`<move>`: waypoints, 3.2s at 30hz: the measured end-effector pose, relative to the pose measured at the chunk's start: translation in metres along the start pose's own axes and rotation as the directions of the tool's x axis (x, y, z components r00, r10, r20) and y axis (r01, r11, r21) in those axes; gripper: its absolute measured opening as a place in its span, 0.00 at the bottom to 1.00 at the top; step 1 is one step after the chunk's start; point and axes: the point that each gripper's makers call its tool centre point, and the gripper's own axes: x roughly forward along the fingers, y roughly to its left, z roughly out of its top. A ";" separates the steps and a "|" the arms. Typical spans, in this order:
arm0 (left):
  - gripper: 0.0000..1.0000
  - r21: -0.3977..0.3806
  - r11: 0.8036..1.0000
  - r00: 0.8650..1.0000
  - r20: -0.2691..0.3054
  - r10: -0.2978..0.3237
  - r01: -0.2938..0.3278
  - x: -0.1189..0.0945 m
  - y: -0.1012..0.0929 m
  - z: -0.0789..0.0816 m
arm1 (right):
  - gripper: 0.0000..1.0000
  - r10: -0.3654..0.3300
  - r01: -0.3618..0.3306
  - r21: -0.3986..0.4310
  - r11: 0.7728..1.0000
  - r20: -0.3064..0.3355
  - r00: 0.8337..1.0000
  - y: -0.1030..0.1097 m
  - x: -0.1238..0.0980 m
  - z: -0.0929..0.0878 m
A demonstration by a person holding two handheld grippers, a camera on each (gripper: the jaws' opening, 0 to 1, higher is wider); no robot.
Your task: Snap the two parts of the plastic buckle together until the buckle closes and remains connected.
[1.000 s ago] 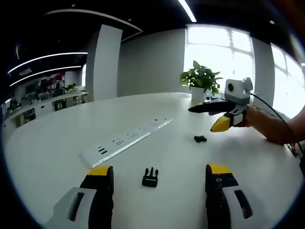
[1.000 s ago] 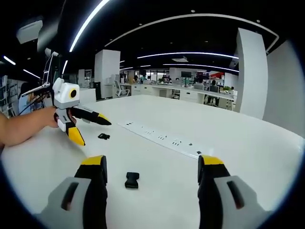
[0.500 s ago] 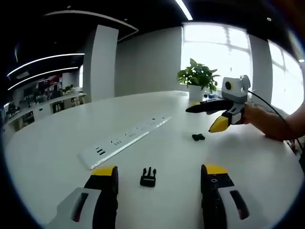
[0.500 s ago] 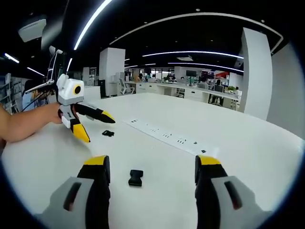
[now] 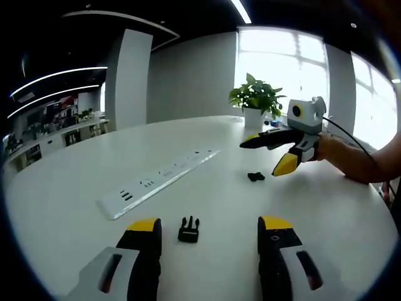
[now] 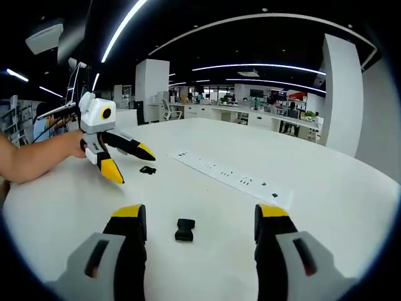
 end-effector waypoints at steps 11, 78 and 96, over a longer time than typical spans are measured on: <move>0.54 -0.025 1.000 1.000 0.007 0.014 -0.014 -0.001 0.004 0.002 | 0.61 0.042 -0.043 -0.013 0.999 -0.031 0.999 0.009 0.001 -0.006; 0.32 -0.066 0.996 0.998 -0.021 0.053 -0.054 0.000 0.012 -0.005 | 0.27 0.111 -0.108 0.030 0.994 -0.095 0.989 0.020 0.002 -0.023; 0.29 -0.070 0.995 0.997 -0.032 0.066 -0.068 0.000 0.014 -0.007 | 0.23 0.114 -0.111 0.034 0.993 -0.107 0.988 0.022 0.003 -0.027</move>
